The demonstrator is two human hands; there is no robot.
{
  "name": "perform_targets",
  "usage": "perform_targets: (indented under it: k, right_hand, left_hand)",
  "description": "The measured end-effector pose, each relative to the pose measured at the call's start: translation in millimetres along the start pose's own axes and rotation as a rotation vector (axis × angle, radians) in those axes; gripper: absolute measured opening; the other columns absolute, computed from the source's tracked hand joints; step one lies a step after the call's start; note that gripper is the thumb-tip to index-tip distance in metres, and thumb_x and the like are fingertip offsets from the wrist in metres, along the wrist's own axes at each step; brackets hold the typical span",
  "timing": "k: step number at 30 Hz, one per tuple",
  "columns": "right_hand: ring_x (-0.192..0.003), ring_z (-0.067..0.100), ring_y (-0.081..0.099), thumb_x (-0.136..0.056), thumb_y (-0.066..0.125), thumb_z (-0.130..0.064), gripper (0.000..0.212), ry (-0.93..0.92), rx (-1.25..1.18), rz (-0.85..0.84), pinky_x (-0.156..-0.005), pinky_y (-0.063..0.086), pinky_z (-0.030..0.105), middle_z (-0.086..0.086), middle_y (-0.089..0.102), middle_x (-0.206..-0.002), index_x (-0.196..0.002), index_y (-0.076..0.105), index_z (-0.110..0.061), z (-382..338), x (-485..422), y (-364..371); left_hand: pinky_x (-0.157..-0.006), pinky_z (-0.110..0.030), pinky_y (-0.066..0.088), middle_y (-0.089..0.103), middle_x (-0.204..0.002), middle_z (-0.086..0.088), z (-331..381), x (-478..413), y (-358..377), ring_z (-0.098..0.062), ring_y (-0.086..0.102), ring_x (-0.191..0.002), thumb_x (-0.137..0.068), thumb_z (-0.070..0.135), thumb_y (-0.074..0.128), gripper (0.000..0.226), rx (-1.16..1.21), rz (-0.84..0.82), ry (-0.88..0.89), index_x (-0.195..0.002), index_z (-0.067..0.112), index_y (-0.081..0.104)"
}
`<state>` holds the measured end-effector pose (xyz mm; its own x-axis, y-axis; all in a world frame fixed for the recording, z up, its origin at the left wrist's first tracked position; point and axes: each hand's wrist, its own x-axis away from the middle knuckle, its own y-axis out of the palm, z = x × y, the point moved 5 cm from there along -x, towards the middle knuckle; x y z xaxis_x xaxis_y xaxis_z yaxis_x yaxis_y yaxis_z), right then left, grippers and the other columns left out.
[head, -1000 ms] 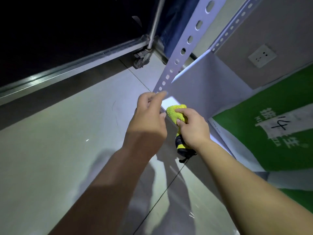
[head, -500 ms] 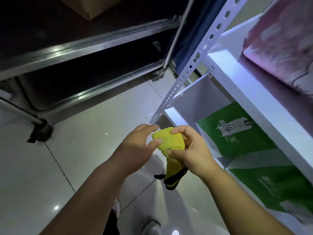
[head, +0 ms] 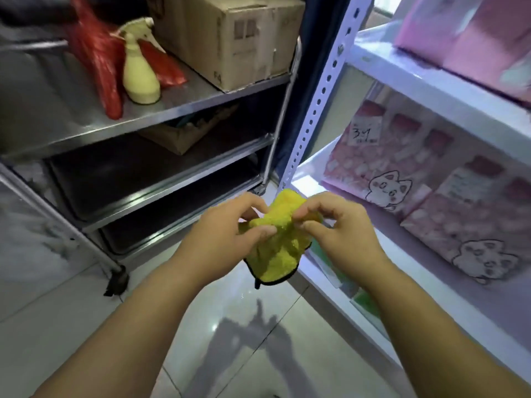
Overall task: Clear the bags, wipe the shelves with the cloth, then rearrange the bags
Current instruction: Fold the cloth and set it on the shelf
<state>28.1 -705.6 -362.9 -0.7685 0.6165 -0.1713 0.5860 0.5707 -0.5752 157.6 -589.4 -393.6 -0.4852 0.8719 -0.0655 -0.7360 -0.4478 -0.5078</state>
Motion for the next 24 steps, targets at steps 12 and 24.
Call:
perform_targets:
  k: [12,24]
  right_hand:
    - [-0.091,0.002,0.061,-0.08,0.063,0.002,0.041,0.001,0.119,-0.041,-0.079,0.053,0.025,-0.018,0.064,-0.092,-0.092,0.058,-0.037,-153,64,-65]
    - [-0.08,0.02,0.052,-0.099,0.037,-0.03,0.017,0.403,0.726,0.245,-0.069,0.042,0.033,-0.004,0.053,-0.083,-0.088,0.05,-0.027,-131,193,-162]
  left_hand:
    - [-0.078,-0.02,0.037,0.048,-0.1,0.02,94,20,-57,-0.004,0.038,-0.1,-0.074,0.058,0.06,0.013,-0.12,-0.349,0.235,-0.084,0.049,0.063]
    - [-0.061,-0.035,0.047,0.063,-0.083,-0.003,195,82,-34,-0.027,0.058,-0.076,-0.092,0.04,0.048,0.019,-0.441,-0.108,0.511,-0.095,0.027,0.061]
